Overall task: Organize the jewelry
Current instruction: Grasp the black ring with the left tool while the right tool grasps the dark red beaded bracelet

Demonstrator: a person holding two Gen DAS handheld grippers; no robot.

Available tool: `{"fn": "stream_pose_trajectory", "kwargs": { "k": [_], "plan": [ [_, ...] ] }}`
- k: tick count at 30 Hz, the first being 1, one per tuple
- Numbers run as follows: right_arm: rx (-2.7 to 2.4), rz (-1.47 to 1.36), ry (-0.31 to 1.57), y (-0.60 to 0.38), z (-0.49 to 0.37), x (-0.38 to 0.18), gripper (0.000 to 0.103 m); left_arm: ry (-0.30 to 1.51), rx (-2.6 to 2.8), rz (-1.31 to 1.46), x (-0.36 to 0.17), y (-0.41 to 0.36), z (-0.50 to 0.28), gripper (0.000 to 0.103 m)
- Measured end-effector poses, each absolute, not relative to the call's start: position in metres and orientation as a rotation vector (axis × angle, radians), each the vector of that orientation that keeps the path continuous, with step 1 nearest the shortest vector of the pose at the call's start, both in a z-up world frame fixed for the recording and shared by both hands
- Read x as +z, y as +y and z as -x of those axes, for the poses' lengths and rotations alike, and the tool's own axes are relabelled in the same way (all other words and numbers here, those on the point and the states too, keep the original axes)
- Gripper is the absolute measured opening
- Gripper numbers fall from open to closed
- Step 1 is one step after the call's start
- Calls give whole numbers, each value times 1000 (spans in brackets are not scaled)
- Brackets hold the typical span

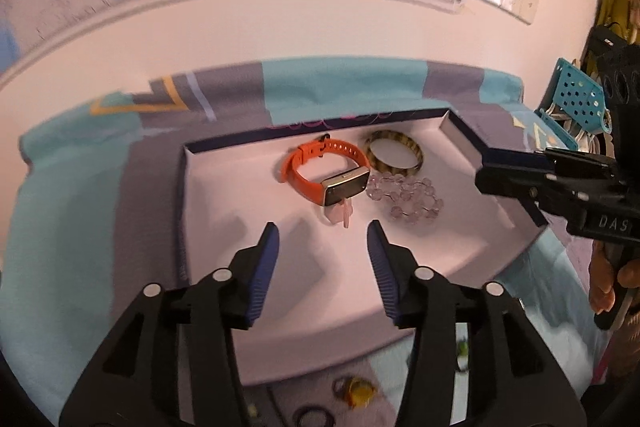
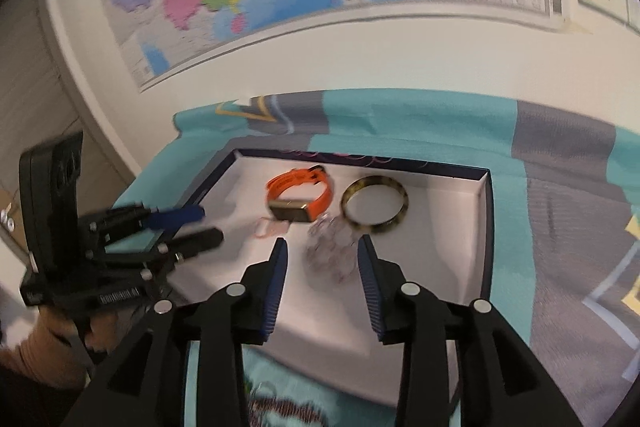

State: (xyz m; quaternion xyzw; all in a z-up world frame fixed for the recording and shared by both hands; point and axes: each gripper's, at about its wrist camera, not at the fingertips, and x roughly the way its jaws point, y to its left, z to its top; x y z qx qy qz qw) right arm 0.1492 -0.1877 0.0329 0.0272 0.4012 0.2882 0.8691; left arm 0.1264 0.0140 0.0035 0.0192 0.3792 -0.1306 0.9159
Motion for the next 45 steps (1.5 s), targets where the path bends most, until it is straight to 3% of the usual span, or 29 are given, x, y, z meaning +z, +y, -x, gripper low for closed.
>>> {"fn": "stream_pose_trajectory", "kwargs": {
  "k": [8,14,16,31,38,45],
  "plan": [
    [652,-2,828,-195,-98,36,49,704,-259,-43,16,35,-72,55],
    [647,7,911,-200,-76,10,50,722,-274,-72,3,43,-40,60],
    [641,23,931,-200,-70,2,56,738,-282,-75,-3,44,-33,60],
    [589,152,959,-173,-58,-20,76,814,-282,-56,-30,41,-22,66],
    [549,208,939,-172,-56,-20,61,843,-281,-57,-36,42,-27,66],
    [533,187,935,-183,-58,-18,34,885,-268,-77,-42,37,-37,60]
  ]
}}
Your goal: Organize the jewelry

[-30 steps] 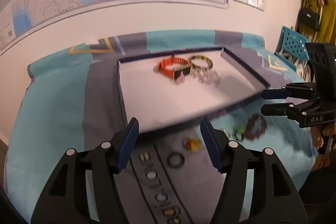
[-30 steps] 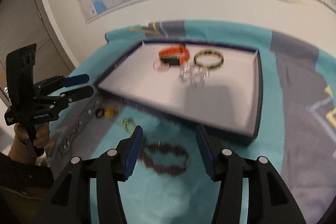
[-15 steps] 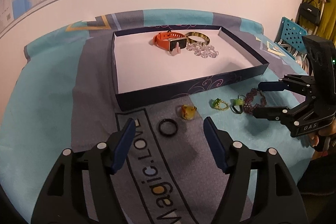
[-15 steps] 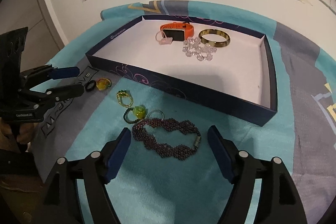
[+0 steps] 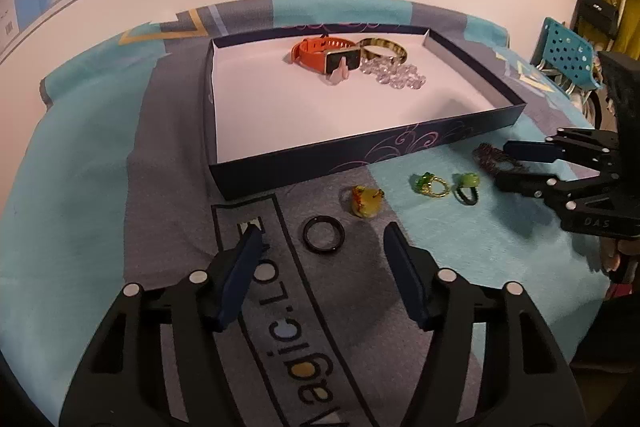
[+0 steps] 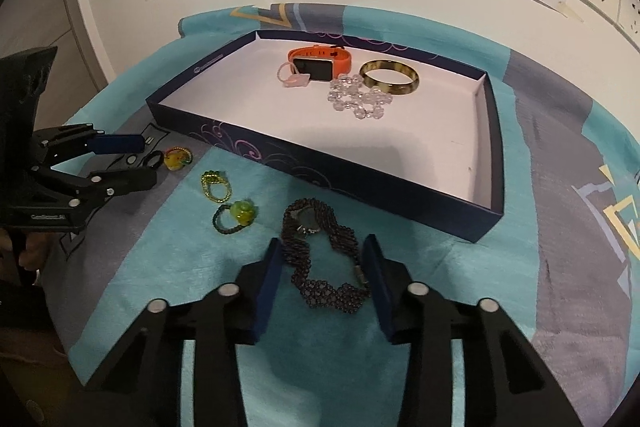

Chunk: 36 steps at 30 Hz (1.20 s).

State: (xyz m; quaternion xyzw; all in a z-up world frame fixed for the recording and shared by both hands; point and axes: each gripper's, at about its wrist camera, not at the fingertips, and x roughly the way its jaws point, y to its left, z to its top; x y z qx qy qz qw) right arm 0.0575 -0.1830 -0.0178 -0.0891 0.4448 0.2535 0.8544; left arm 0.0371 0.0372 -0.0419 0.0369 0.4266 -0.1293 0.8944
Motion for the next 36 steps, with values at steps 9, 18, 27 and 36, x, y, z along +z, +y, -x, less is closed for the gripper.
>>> {"fn": "stream_pose_trajectory", "kwargs": {
  "k": [9,18,27,36],
  "plan": [
    [550,153,942,-188,-55,-16,12,892,-249,-96,-42,35,-38,41],
    [582,63,929,-200,-53,-6,12,888,-263,-97,-41,33,-35,24],
    [601,-7,896,-211,-53,10,12,890,-263,-83,-41,34,-33,23],
    [634,-79,872,-219,-51,21,12,883,-277,-66,-39,34,-29,23]
  ]
}}
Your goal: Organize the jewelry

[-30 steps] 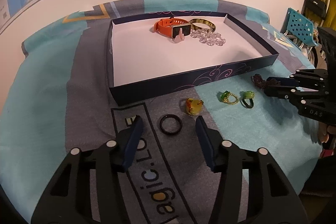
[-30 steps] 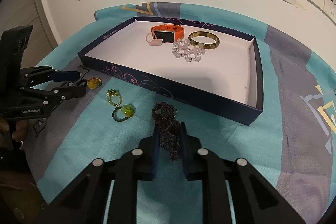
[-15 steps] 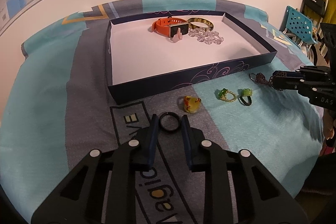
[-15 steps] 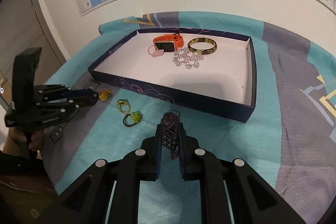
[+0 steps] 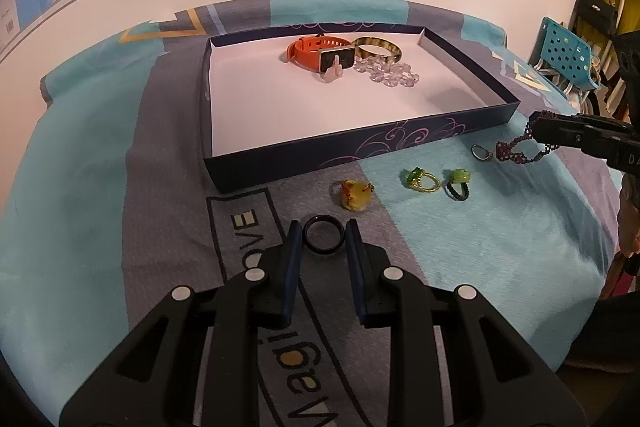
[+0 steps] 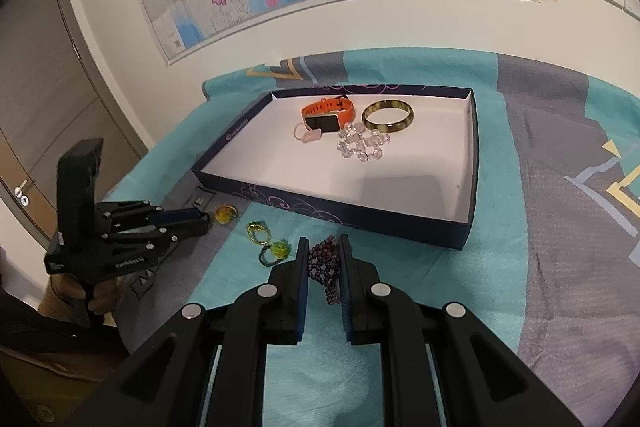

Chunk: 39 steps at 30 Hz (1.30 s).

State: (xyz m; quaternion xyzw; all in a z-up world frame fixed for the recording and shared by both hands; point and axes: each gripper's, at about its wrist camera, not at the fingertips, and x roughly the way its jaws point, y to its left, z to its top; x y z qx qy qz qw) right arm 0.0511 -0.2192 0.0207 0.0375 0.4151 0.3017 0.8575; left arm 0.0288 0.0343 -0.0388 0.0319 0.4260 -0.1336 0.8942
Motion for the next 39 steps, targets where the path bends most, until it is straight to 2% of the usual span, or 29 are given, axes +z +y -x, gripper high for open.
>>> {"fn": "stream_pose_trajectory", "kwargs": {
  "k": [39],
  "plan": [
    [678,-116,806,-217,-63,42,12,772,-341,-50,1,22,-27,23]
  ]
}}
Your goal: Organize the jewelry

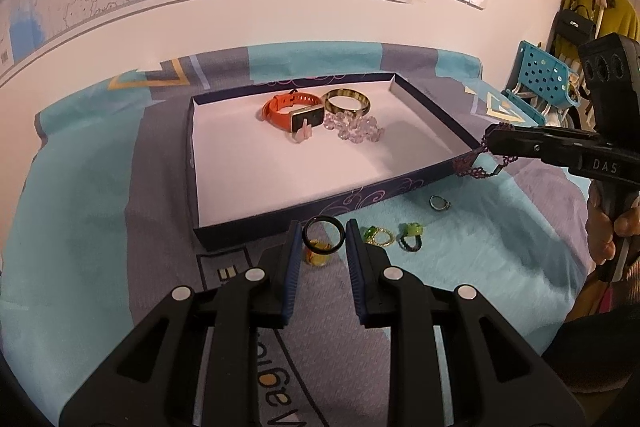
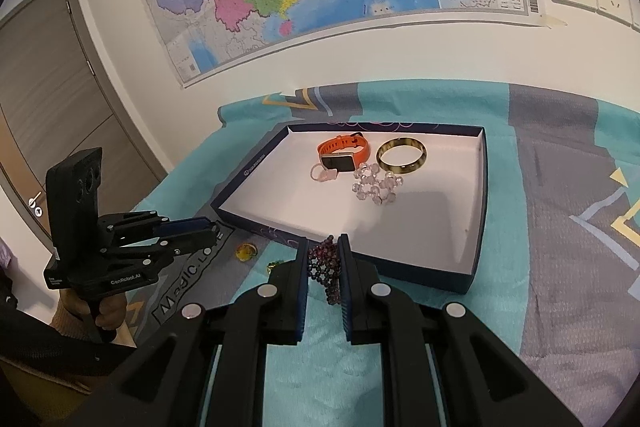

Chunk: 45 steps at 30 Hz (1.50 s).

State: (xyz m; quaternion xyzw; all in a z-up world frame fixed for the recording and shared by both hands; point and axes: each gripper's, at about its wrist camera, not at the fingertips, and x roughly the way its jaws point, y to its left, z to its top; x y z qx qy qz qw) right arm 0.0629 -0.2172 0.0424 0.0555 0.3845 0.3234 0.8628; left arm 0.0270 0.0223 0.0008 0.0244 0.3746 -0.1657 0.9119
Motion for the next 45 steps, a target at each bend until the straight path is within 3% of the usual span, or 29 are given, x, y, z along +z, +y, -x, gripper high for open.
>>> {"fn": "stream_pose_trajectory", "kwargs": {
  "k": [45],
  "plan": [
    [685,-89,766,-204,-91,58,12,723,-365,-61,18,8,-46,22]
  ]
}}
